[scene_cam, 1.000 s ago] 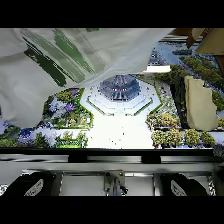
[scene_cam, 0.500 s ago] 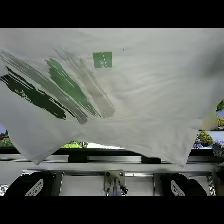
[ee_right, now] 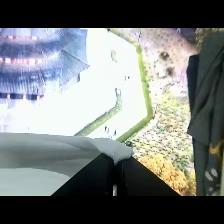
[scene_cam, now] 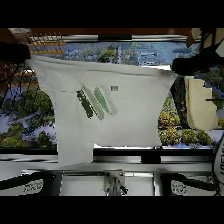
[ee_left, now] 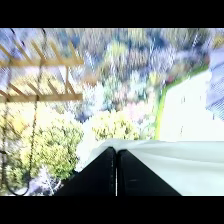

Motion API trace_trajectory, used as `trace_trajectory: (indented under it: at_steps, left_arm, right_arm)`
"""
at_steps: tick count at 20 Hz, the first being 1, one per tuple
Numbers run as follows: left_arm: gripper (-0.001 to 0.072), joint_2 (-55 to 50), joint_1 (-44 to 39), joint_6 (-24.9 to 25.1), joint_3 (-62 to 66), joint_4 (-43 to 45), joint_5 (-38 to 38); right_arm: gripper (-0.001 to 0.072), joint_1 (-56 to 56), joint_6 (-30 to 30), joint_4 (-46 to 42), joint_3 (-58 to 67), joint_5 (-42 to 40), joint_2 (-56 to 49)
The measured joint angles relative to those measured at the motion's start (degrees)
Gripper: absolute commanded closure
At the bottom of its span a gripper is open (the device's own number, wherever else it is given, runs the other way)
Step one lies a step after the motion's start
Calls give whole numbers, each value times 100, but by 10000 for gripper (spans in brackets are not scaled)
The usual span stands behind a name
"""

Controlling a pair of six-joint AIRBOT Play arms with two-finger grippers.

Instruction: Fold the shirts.

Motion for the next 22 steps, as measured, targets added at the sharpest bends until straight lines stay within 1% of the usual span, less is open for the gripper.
trace_trajectory:
  at_steps: [4, 8, 10, 12, 16, 18, 19, 20, 22]
  left_arm:
    - [675, -1436, 11, 42, -79, -83, 684]
    - [675, -2413, 7, 39, -98, -136, 1746]
    - [675, -2726, 2, -136, -101, -155, 2358]
    - [675, -2940, 2, -361, -101, -160, 2999]
    - [675, -3169, 4, -717, -103, -168, 4063]
    - [676, -3244, 4, -802, -107, -168, 4234]
    - [675, -3270, 4, -826, -107, -168, 4221]
    - [675, -3283, 4, -837, -107, -168, 4100]
    - [675, -3272, 17, -782, -107, -144, 3582]
  right_arm:
    - [633, -2, 107, 752, -122, -1692, -1180]
    - [633, 0, 142, 1274, -157, -3154, -1991]
    - [633, 26, 107, 1410, -164, -3644, -2286]
    - [633, 101, -55, 1504, -166, -4168, -2496]
    - [633, 328, -463, 1582, -166, -5635, -2745]
    - [633, 422, -570, 1606, -166, -6229, -2859]
    - [633, 442, -601, 1609, -166, -6328, -2911]
    - [633, 444, -623, 1609, -168, -6321, -2962]
    - [633, 424, -660, 1609, -168, -6024, -2992]
